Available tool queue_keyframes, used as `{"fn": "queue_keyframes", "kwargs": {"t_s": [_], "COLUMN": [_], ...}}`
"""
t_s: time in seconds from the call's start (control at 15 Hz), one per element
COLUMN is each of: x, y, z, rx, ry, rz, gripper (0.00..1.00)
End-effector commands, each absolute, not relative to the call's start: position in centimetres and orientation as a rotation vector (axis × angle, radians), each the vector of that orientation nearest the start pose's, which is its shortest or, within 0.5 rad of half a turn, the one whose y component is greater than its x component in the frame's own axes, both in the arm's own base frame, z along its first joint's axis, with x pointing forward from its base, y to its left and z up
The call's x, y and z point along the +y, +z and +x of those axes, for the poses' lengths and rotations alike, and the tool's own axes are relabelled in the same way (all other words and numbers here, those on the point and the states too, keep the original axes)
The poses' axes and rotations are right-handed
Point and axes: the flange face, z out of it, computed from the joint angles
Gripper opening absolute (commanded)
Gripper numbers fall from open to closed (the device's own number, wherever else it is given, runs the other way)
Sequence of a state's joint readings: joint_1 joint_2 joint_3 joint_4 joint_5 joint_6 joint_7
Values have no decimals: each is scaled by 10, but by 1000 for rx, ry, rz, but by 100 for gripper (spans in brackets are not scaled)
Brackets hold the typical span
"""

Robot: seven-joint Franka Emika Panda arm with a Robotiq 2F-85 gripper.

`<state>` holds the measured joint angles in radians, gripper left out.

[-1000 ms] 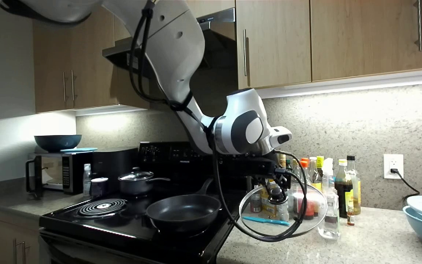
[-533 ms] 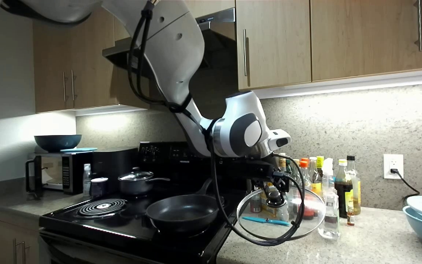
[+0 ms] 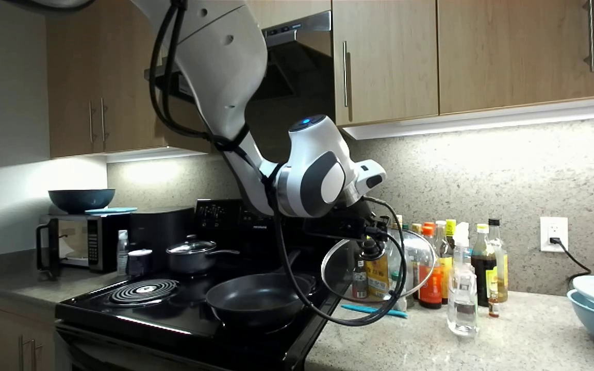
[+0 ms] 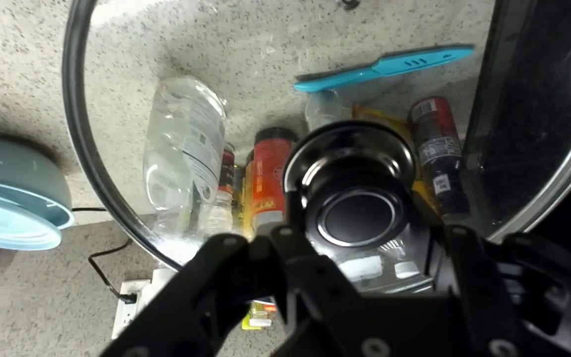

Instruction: Put the lid on the pan.

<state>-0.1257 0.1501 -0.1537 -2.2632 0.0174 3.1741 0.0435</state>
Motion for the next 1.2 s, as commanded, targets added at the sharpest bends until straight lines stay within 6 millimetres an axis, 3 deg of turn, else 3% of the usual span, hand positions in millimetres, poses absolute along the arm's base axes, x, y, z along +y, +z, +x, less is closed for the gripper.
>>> {"fn": "queue_keyframes", "kwargs": {"t_s": [0.0, 0.2, 0.27, 0.4, 0.53, 0.6, 0.8, 1.13], "x": [-138, -108, -121, -107, -105, -106, -85, -37], "y": [406, 394, 388, 382, 382, 382, 369, 342], "z": [552, 561, 564, 565, 565, 565, 566, 566], "rx": [363, 211, 325, 276, 265, 265, 169, -154], "ry": [-1295, -1267, -1200, -1182, -1181, -1181, -1146, -1073], "rz": [-2958, -2982, -2983, -2986, -2988, -2989, -3011, -3076], "gripper": [25, 25, 50, 50, 50, 25, 25, 25]}}
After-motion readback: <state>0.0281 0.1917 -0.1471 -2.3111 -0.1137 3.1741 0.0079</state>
